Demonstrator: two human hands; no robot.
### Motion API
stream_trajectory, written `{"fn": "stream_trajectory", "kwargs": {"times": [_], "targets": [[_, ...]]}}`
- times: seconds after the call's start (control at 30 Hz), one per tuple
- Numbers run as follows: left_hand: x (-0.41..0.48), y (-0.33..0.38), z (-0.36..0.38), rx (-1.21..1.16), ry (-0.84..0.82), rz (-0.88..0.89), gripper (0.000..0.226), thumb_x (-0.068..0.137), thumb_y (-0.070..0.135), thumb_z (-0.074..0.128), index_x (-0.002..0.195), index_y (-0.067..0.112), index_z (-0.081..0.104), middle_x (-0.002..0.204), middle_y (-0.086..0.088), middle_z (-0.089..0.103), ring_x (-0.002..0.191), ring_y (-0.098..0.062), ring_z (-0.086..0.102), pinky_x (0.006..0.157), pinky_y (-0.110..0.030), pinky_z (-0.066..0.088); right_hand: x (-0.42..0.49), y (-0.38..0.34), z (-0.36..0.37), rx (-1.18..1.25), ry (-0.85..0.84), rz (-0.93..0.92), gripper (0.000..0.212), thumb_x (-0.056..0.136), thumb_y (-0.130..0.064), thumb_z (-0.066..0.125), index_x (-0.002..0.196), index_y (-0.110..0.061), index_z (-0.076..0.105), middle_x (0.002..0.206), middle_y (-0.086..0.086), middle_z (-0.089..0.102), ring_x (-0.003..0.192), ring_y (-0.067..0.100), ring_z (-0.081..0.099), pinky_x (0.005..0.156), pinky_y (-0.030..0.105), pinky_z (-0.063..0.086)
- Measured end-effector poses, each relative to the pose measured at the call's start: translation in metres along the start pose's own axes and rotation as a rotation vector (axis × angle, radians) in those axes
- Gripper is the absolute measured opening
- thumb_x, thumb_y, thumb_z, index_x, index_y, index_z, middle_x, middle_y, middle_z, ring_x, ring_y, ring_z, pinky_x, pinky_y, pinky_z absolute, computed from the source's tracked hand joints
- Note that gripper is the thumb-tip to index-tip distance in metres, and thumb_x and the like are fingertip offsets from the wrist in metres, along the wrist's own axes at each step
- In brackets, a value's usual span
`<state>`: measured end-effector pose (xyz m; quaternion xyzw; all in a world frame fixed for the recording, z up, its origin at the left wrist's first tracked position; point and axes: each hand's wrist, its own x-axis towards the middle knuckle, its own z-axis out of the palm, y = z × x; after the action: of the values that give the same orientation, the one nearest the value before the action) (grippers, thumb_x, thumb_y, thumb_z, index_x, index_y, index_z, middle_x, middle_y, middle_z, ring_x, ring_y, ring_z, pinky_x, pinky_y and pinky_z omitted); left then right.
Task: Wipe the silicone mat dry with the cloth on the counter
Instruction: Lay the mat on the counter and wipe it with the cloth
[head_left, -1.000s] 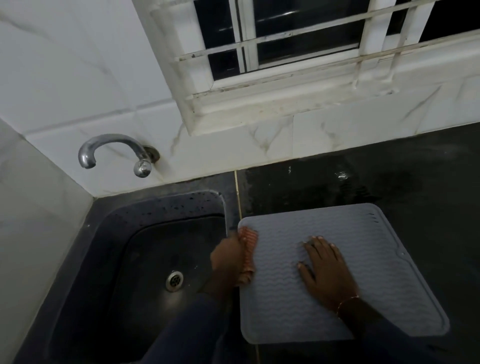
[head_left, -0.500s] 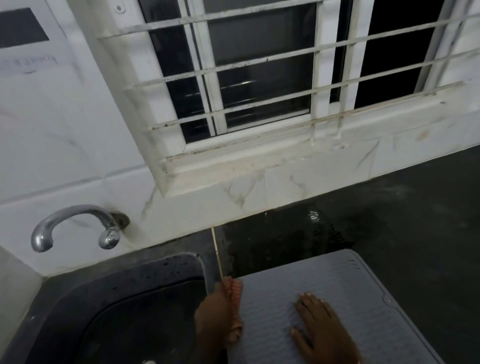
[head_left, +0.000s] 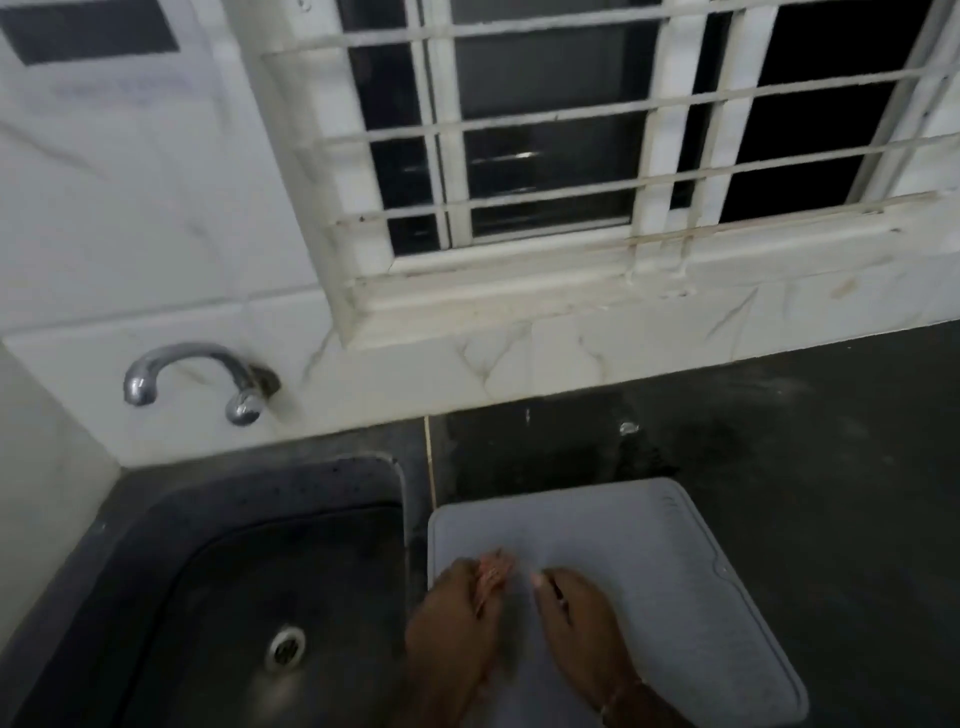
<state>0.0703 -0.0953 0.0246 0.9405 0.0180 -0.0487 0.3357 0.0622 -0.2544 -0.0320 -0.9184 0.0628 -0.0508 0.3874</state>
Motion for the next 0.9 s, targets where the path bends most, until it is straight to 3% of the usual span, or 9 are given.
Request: {"fn": "stream_trajectory", "kwargs": {"times": [0.1, 0.17, 0.23, 0.33, 0.5, 0.67, 0.77, 0.83, 0.9], "targets": [[-0.030, 0.004, 0.011, -0.259, -0.098, 0.115, 0.033, 0.087, 0.029, 0.059, 0.119, 0.036, 0.062, 0.109, 0.024, 0.063, 0.101, 0.007, 0.059, 0.090, -0.011, 0.043, -0.019, -0.011, 0.011, 0.220, -0.131, 0.085, 0.048, 0.088, -0.070, 0.043, 0.109, -0.036, 0.070, 0.106, -0.016, 0.071, 0.100, 0.002, 0.064, 0.095, 0.022, 0.047], [-0.045, -0.016, 0.017, -0.285, -0.051, 0.057, 0.026, 0.088, 0.016, 0.059, 0.107, 0.032, 0.069, 0.097, 0.022, 0.067, 0.093, 0.002, 0.064, 0.085, -0.013, 0.047, -0.029, -0.017, 0.014, 0.204, -0.208, 0.106, 0.054, 0.082, -0.070, 0.051, 0.116, -0.031, 0.067, 0.112, -0.013, 0.069, 0.105, 0.006, 0.063, 0.098, 0.031, 0.048], [-0.052, -0.053, 0.025, -0.100, 0.083, 0.079, 0.024, 0.086, 0.022, 0.053, 0.101, 0.022, 0.072, 0.097, 0.008, 0.071, 0.092, -0.013, 0.067, 0.086, -0.023, 0.048, -0.032, -0.024, 0.019, 0.075, -0.239, 0.123, 0.056, 0.081, -0.051, 0.064, 0.130, -0.024, 0.058, 0.126, -0.005, 0.061, 0.116, 0.014, 0.057, 0.103, 0.032, 0.044], [-0.064, -0.097, 0.040, 0.181, 0.045, 0.186, 0.039, 0.081, 0.029, 0.045, 0.108, 0.016, 0.071, 0.112, -0.002, 0.069, 0.102, -0.022, 0.066, 0.088, -0.030, 0.052, -0.023, -0.035, 0.022, -0.142, -0.321, 0.104, 0.059, 0.086, -0.026, 0.059, 0.142, -0.018, 0.043, 0.140, 0.004, 0.048, 0.126, 0.022, 0.048, 0.108, 0.034, 0.039], [-0.094, -0.110, 0.049, 0.367, -0.007, 0.240, 0.048, 0.095, 0.037, 0.033, 0.116, 0.016, 0.070, 0.126, -0.001, 0.065, 0.117, -0.021, 0.060, 0.091, -0.040, 0.052, 0.022, -0.066, 0.014, -0.092, -0.494, -0.050, 0.029, 0.095, -0.027, 0.058, 0.123, -0.021, 0.062, 0.121, -0.002, 0.065, 0.112, 0.016, 0.059, 0.102, 0.030, 0.043], [-0.107, -0.121, 0.053, 0.370, -0.027, 0.239, 0.066, 0.103, 0.039, 0.009, 0.120, 0.014, 0.067, 0.133, -0.002, 0.060, 0.126, -0.019, 0.041, 0.109, -0.028, 0.012, 0.088, -0.098, 0.035, -0.200, -0.341, -0.050, 0.022, 0.095, -0.019, 0.053, 0.113, -0.018, 0.065, 0.112, 0.005, 0.068, 0.105, 0.026, 0.063, 0.094, 0.037, 0.050], [-0.108, -0.129, 0.054, 0.422, -0.071, 0.269, 0.065, 0.102, 0.038, 0.007, 0.122, 0.018, 0.066, 0.135, 0.001, 0.059, 0.127, -0.017, 0.040, 0.111, -0.027, 0.006, 0.110, -0.111, 0.043, -0.332, -0.363, -0.139, 0.027, 0.095, -0.015, 0.051, 0.118, -0.010, 0.064, 0.120, 0.013, 0.065, 0.113, 0.033, 0.060, 0.096, 0.036, 0.045], [-0.108, -0.133, 0.052, 0.411, -0.092, 0.286, 0.053, 0.101, 0.038, 0.020, 0.123, 0.021, 0.065, 0.135, 0.005, 0.059, 0.127, -0.016, 0.043, 0.114, -0.028, 0.012, 0.115, -0.115, 0.051, -0.409, -0.400, -0.179, 0.032, 0.095, -0.018, 0.052, 0.125, -0.011, 0.062, 0.125, 0.012, 0.063, 0.116, 0.032, 0.059, 0.099, 0.037, 0.044], [-0.108, -0.133, 0.050, 0.398, -0.073, 0.319, 0.047, 0.090, 0.040, 0.036, 0.122, 0.024, 0.066, 0.135, 0.008, 0.058, 0.124, -0.015, 0.053, 0.110, -0.033, 0.034, 0.116, -0.117, 0.059, -0.512, -0.431, -0.208, 0.032, 0.095, -0.019, 0.053, 0.124, -0.011, 0.063, 0.122, 0.013, 0.064, 0.113, 0.032, 0.060, 0.097, 0.039, 0.048]]}}
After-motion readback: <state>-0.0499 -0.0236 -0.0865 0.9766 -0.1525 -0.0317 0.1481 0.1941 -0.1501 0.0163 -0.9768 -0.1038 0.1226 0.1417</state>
